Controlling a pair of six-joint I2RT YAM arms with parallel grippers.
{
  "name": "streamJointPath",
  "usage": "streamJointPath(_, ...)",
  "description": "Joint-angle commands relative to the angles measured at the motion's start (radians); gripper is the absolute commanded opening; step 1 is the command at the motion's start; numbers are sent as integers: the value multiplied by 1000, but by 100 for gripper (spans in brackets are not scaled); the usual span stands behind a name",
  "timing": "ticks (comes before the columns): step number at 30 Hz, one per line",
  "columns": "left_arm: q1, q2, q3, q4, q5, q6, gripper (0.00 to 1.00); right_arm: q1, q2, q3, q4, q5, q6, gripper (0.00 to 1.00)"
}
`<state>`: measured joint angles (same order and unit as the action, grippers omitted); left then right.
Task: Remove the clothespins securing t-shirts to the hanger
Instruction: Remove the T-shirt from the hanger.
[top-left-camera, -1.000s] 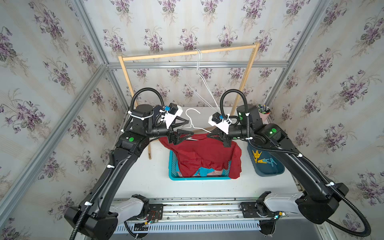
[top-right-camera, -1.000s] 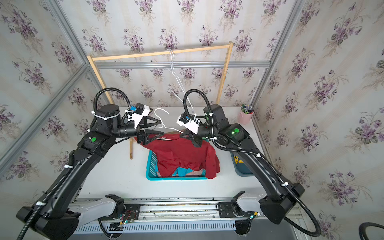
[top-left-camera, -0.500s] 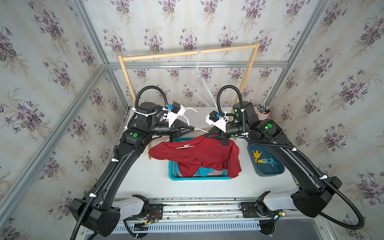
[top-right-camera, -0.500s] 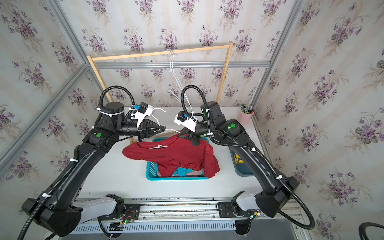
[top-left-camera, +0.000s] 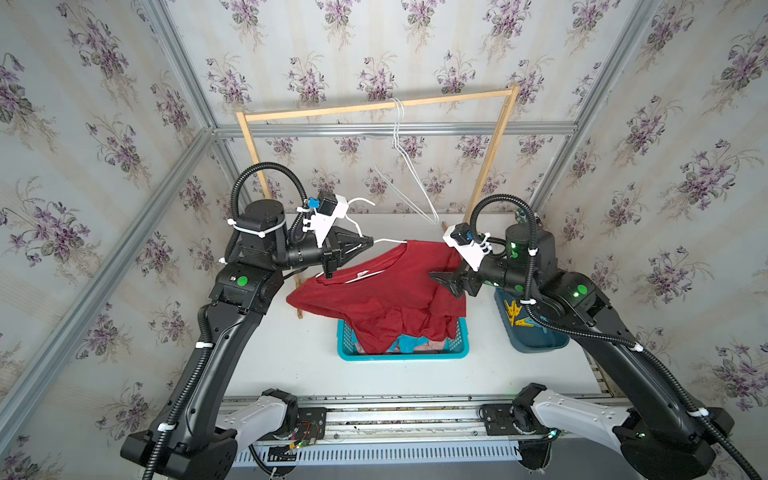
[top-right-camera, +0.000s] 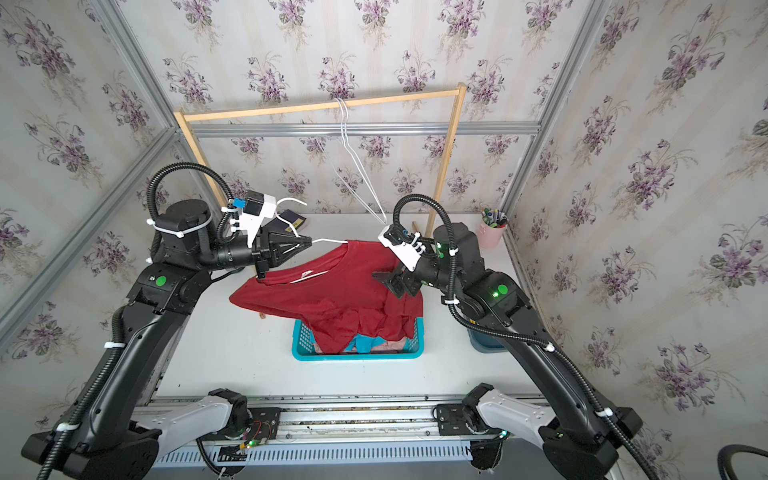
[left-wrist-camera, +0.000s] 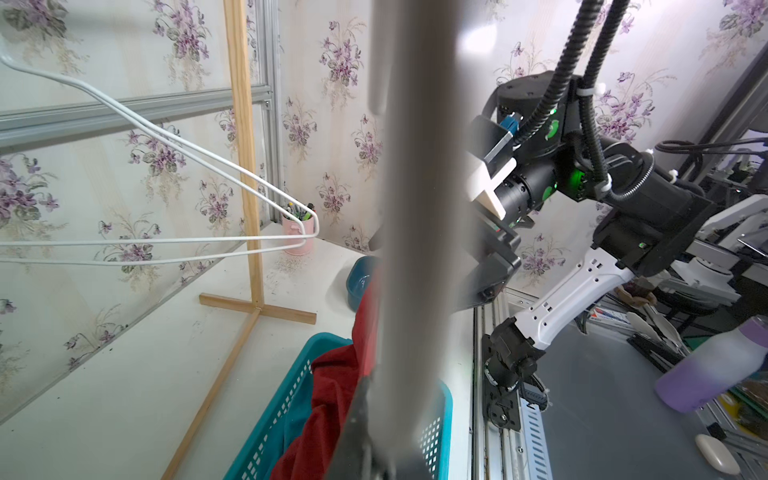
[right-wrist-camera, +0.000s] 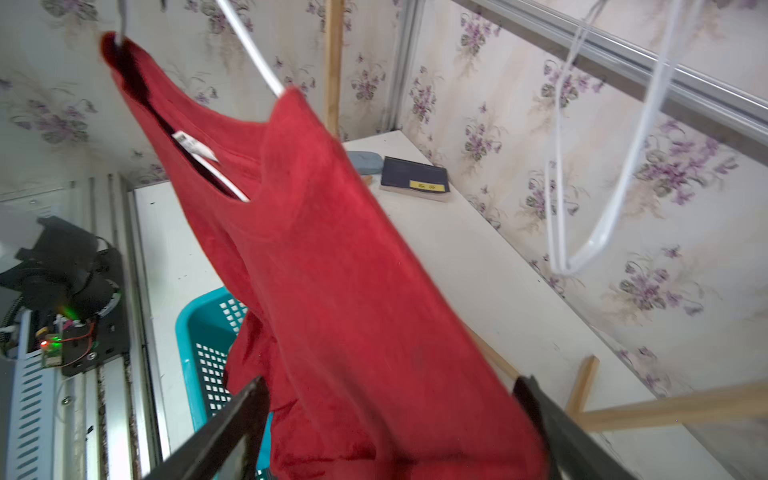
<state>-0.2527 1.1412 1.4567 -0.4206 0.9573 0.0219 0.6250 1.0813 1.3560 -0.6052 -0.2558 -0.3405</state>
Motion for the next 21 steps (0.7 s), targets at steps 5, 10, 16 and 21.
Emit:
streamJointPath(5, 23, -23, 31, 28, 48, -18, 0, 1, 51, 6, -33, 81, 3, 74)
streamJointPath(10, 39, -57, 18, 18, 57, -26, 0, 0, 59, -1, 15, 77, 4, 20)
streamJointPath(16, 97, -102, -11, -21, 61, -7, 0, -9, 3, -58, 119, 213, 78, 0)
streamJointPath(21, 125, -130, -78, -30, 79, -7, 0, -170, -26, -73, 121, 243, 285, 0)
